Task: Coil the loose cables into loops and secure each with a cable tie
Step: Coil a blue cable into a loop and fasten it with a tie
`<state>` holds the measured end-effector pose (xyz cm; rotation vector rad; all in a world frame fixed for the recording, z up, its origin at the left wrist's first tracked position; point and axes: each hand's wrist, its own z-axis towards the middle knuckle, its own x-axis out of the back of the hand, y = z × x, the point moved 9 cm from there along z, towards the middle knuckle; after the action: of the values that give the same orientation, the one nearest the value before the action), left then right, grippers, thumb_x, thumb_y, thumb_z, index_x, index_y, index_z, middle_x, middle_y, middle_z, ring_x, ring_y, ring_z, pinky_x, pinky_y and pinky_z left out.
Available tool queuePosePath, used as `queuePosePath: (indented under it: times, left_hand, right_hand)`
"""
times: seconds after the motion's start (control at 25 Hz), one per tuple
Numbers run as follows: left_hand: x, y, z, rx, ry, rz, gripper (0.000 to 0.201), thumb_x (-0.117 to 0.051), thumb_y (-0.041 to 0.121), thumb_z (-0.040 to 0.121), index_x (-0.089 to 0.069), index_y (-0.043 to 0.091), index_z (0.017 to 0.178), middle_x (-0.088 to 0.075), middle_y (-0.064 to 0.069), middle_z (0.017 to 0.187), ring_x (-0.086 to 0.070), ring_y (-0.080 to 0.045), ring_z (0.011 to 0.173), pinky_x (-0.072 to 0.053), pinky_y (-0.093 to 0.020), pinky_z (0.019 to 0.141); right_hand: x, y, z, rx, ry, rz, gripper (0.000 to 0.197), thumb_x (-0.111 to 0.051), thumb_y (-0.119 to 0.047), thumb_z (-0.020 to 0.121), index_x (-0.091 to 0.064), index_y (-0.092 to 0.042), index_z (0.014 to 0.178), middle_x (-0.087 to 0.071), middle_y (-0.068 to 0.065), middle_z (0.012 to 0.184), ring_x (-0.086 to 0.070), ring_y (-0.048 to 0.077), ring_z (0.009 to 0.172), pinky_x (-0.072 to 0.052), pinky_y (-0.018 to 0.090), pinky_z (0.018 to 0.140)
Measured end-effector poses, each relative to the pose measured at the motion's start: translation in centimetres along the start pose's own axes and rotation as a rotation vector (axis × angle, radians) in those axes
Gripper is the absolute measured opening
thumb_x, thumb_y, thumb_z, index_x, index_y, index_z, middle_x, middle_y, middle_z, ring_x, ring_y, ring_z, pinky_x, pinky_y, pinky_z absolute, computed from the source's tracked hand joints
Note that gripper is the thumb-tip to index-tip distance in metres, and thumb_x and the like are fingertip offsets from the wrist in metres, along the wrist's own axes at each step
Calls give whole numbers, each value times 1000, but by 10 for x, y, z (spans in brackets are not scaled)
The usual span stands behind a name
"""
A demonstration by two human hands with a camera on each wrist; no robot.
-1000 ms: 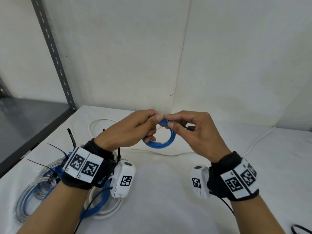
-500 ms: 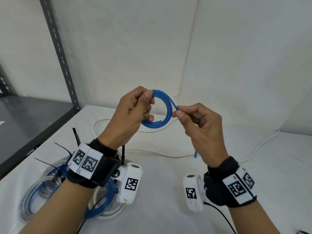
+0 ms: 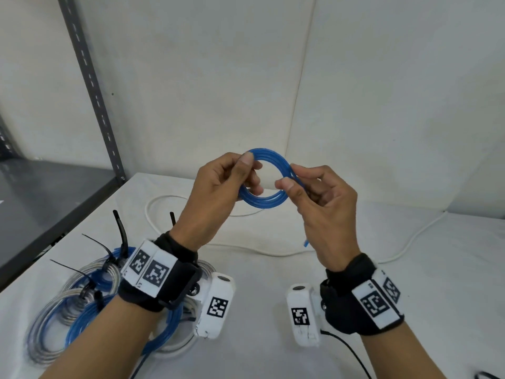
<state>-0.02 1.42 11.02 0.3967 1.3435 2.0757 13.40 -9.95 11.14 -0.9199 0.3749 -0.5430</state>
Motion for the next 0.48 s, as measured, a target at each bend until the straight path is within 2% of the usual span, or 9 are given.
queuePosePath:
  times: [0.08,0.16,0.32,0.48]
  left_hand:
    - [1,7,-1,-32,-81,181,29,-64,28,94,-72,8,112,-74,-11,86,-72,-27,78,-62,-41,82]
    - [1,10,-3,-4,-162,301,25,-72,25,88,-76,10,108,-77,-12,87,-75,-27,77,-63,-38,78]
    - [-3,7,-9,94,-266,348,19,-74,16,90,-77,8,107,-79,-9,87,-77,-24,80,-63,-35,79]
    - [-5,8,-11,77,-313,456,11,-76,16,90,-79,10,99,-79,-3,81,-77,-19,77,-63,-33,77]
  right_hand:
    - [5,-5,6,20,-95,-76,17,-78,-7,85,-72,-15,99,-78,8,96,-75,27,90,-58,31,78]
    - [6,-5,8,15,-215,-139,16,-77,-5,86,-73,-16,97,-79,7,95,-75,28,90,-60,40,83]
    - [2,-1,4,12,-378,-262,15,-78,-11,87,-75,-25,92,-77,7,90,-72,40,88,-56,58,80]
    - [-1,2,3,12,-391,-269,21,-78,-9,87,-77,-29,92,-76,7,88,-70,40,85,-55,58,78]
